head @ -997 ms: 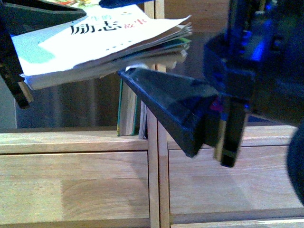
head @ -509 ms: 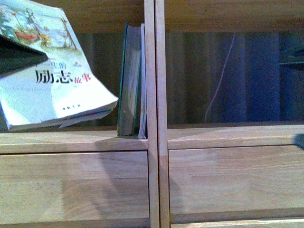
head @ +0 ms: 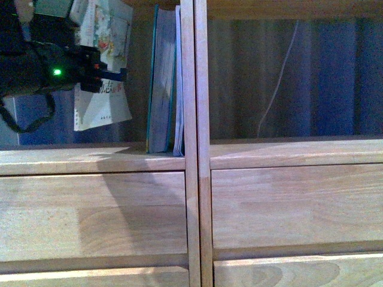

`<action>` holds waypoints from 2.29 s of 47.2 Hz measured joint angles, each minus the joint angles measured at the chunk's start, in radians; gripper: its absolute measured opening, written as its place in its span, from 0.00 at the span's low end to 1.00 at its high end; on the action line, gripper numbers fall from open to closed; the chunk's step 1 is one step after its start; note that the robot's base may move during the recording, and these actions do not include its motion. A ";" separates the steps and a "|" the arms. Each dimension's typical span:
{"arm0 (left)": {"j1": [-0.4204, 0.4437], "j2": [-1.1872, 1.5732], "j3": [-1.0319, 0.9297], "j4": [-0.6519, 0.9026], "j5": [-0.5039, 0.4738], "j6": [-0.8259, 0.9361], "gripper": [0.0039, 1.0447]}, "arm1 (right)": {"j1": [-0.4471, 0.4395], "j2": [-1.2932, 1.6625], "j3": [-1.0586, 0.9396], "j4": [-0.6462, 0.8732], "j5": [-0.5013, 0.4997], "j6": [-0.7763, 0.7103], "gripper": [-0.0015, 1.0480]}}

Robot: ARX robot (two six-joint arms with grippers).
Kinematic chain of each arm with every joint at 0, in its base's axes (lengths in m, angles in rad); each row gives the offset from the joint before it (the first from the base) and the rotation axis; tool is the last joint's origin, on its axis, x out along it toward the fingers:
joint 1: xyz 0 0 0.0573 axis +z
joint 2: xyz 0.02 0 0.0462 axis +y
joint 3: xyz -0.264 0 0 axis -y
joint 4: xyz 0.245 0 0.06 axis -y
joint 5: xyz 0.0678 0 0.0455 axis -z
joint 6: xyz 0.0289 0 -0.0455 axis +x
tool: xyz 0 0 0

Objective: Organize books on shelf

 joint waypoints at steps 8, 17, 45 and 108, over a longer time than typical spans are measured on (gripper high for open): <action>-0.030 0.146 0.187 -0.016 -0.069 0.125 0.06 | 0.000 -0.001 0.000 0.000 -0.002 -0.006 0.93; -0.045 0.272 0.333 -0.060 -0.116 0.172 0.06 | 0.000 -0.001 0.000 0.000 -0.002 -0.007 0.93; -0.077 0.335 0.363 -0.080 -0.156 0.081 0.06 | 0.000 -0.001 0.000 0.000 -0.002 -0.007 0.93; -0.138 -0.990 -1.048 -0.073 0.086 -0.285 0.93 | 0.000 -0.001 0.000 0.000 -0.002 -0.007 0.93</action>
